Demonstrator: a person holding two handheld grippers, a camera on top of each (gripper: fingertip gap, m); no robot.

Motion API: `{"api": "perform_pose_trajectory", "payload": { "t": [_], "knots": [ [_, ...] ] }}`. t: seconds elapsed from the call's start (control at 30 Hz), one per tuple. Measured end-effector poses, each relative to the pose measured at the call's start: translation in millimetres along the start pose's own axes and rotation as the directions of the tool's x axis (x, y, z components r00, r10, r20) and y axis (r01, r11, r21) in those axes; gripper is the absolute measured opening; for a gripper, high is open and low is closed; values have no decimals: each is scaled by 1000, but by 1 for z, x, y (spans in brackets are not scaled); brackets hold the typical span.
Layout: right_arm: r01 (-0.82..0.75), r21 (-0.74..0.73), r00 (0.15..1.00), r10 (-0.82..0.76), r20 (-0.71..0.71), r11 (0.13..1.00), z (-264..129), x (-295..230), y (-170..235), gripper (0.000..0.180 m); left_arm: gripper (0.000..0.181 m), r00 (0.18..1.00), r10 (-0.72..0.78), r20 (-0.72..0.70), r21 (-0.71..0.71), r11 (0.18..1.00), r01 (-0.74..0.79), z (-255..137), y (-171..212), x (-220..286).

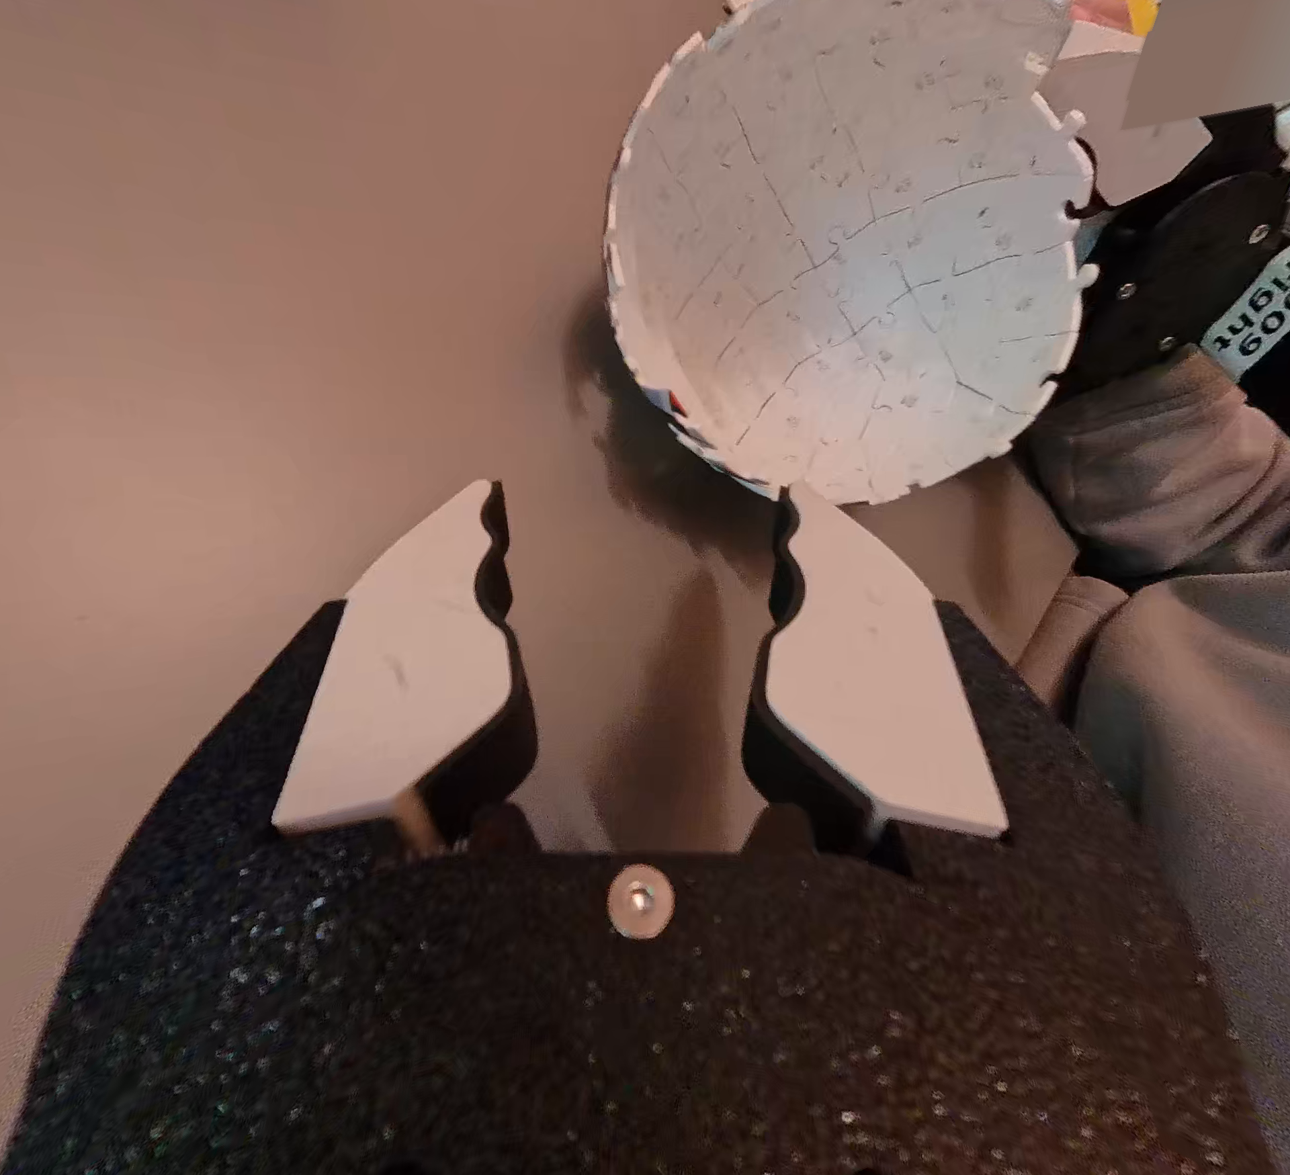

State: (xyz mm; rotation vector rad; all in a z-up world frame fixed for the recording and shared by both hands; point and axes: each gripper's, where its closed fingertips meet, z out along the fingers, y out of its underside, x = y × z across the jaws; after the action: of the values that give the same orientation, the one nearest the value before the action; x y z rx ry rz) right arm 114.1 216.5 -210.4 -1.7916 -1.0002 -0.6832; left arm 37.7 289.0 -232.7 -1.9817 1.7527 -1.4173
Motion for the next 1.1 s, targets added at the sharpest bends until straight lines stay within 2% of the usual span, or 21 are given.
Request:
{"api": "perform_pose_trajectory", "payload": {
  "t": [0.13, 0.27, 0.5, 0.6, 0.73, 0.83, 0.97, 1.1],
  "knots": [
    [2, -1, 1000, -2, -15, 1000, -3, -1, 1, 115, 69, 991, -29, -128, 27, 999, 32, 2, -1, 18],
    [-13, -1, 1000, 13, -16, 1000, -8, -4, 5, 111, 61, 983, 26, -181, -32, 999, -32, 5, 9, 32],
    [-24, 18, 999, 23, 28, 1000, -24, -13, 7, 110, 61, 951, -15, -310, -53, 999, -1, 12, 5, 51],
    [-21, 23, 999, 20, 43, 1000, -32, -18, 8, 108, 59, 947, -29, -321, -48, 999, 14, 18, 0, 52],
    [-16, 30, 999, 15, 49, 999, -38, -23, 5, 107, 55, 972, -41, -233, -57, 998, 29, 26, -8, 47],
    [-3, 48, 999, 0, 49, 999, -43, -27, 1, 107, 46, 994, -48, -95, -77, 996, 40, 28, -15, 36],
    [-1, 65, 999, -2, 44, 998, -45, -30, -1, 104, 44, 986, 66, 154, -140, 989, -44, 28, -24, 13],
    [-13, 74, 999, 11, 35, 997, -44, -30, -1, 104, 43, 964, 154, 216, -233, 967, -102, 37, -37, 7]
  ]
}}
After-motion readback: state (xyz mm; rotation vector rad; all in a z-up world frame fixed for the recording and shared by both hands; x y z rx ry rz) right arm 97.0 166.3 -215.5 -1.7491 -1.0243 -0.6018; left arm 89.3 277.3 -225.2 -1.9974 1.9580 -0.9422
